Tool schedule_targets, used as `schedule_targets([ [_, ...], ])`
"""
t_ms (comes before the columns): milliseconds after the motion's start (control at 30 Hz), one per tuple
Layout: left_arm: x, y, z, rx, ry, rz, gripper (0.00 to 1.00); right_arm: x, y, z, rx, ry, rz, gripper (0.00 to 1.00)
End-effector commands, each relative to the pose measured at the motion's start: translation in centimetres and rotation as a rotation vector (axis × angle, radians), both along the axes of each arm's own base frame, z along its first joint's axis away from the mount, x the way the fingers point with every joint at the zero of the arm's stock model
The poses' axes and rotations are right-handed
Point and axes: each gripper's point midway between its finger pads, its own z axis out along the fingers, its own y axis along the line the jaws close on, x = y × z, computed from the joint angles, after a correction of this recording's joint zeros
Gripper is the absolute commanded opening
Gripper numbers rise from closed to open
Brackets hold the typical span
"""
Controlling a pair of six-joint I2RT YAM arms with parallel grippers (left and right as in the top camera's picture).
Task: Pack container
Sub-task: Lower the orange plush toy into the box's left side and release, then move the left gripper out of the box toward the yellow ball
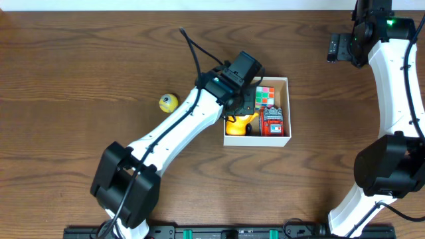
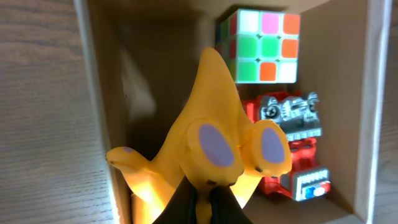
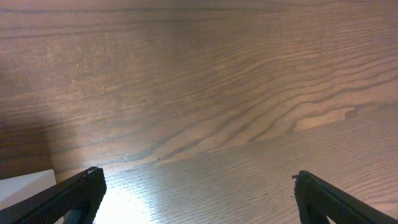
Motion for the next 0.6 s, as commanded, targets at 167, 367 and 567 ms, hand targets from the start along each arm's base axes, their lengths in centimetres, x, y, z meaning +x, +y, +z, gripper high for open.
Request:
schedule_targets([
  [167, 0.2, 0.0, -0.8, 0.027, 0.002, -0.009, 0.47, 0.0, -0.5, 1.8, -0.008, -0.047, -0.026, 0.99],
  [367, 1.0, 0.5, -0.6, 0.022, -0.010, 0.010, 0.69, 0.0, -0.5, 1.8, -0.008, -0.047, -0.026, 0.99],
  [567, 4.2, 1.5, 0.2, -0.028, -0.077, 0.070, 0.70, 0.0, -0.5, 1.8, -0.008, -0.047, -0.026, 0.99],
])
